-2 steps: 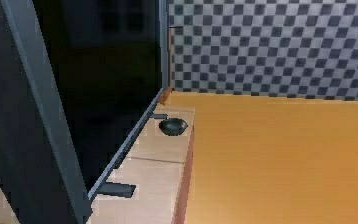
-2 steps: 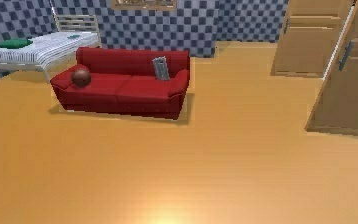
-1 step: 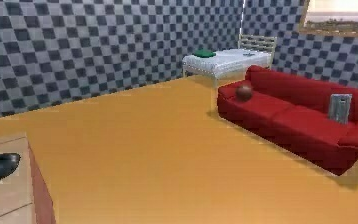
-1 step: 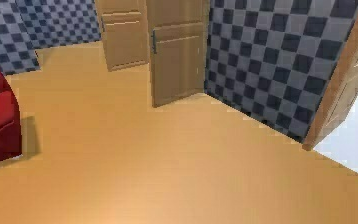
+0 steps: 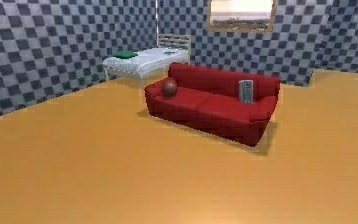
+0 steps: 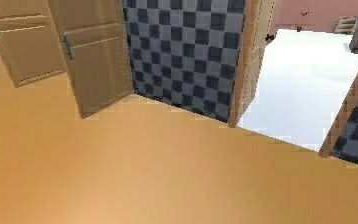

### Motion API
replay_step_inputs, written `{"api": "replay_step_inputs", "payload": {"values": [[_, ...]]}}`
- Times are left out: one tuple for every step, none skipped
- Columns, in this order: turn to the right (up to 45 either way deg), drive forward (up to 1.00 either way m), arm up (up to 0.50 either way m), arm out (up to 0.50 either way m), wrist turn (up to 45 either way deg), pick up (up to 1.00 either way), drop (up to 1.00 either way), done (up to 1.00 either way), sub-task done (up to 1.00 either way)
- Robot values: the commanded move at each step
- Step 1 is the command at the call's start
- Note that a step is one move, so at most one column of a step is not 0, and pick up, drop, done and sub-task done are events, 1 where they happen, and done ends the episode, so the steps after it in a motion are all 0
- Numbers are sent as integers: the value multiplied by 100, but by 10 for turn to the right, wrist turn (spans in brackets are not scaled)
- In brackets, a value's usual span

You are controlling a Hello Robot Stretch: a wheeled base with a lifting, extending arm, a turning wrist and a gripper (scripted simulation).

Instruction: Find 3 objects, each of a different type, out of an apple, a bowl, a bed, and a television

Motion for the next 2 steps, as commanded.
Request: {"api": "replay_step_inputs", "payload": {"values": [[0, 45, 0, 0, 0, 0, 0, 0, 0], [-270, 0, 0, 0, 0, 0, 0, 0, 0]]}}
